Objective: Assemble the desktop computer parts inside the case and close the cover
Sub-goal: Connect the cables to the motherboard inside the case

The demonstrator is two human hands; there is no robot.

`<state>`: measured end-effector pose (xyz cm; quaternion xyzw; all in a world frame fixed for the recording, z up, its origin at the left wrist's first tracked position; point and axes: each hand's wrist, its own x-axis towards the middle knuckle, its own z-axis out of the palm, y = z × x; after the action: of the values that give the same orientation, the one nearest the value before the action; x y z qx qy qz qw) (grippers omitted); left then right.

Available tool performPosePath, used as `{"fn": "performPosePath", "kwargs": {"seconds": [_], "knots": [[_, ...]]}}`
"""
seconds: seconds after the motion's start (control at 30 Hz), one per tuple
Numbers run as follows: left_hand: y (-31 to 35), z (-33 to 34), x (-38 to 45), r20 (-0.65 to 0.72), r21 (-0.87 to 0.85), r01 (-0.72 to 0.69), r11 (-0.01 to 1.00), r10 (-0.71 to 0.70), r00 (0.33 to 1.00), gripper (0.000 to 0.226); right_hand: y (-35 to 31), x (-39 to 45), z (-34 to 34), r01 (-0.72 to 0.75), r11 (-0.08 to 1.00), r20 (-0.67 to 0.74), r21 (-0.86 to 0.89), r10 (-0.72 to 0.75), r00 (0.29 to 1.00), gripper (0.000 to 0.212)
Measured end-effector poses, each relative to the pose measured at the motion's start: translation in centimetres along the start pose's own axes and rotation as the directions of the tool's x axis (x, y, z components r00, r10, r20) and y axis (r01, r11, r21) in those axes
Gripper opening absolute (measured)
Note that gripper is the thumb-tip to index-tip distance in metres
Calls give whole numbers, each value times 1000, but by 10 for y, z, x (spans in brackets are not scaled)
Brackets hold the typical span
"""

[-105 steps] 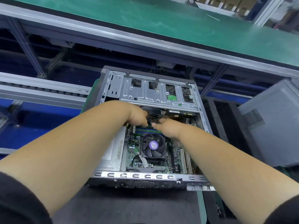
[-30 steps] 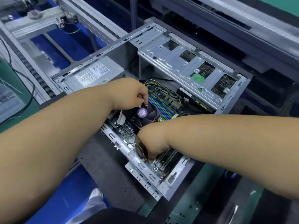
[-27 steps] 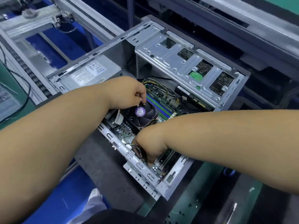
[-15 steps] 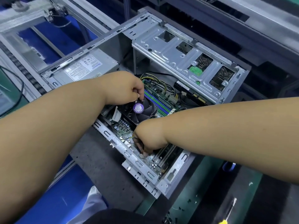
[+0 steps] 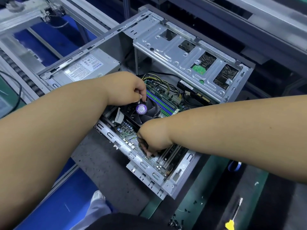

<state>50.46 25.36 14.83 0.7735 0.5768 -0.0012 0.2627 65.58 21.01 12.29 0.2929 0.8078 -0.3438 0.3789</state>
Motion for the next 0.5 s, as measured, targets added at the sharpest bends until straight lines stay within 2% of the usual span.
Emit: {"fn": "performPosePath", "kwargs": {"seconds": [0.07, 0.17, 0.27, 0.37, 0.5], "knots": [[0, 0, 0, -7, -9, 3, 1000, -3, 1000, 27, 2, 2, 0, 11, 999, 42, 51, -13, 999, 24], [0, 0, 0, -13, -19, 2, 1000, -2, 1000, 27, 0, -3, -2, 35, 999, 61, -31, -33, 998, 6], [-1, 0, 0, -24, -18, 2, 1000, -2, 1000, 27, 3, -3, -1, 54, 998, 27, -31, -53, 998, 19], [-1, 1, 1, -35, -9, -5, 1000, 5, 999, 26, 2, -1, 1, 24, 999, -14, 48, -23, 1000, 18], [-2, 1, 2, -27, -10, -12, 1000, 12, 1000, 25, -3, 0, 2, -9, 1000, -48, -16, 8, 999, 23]]}}
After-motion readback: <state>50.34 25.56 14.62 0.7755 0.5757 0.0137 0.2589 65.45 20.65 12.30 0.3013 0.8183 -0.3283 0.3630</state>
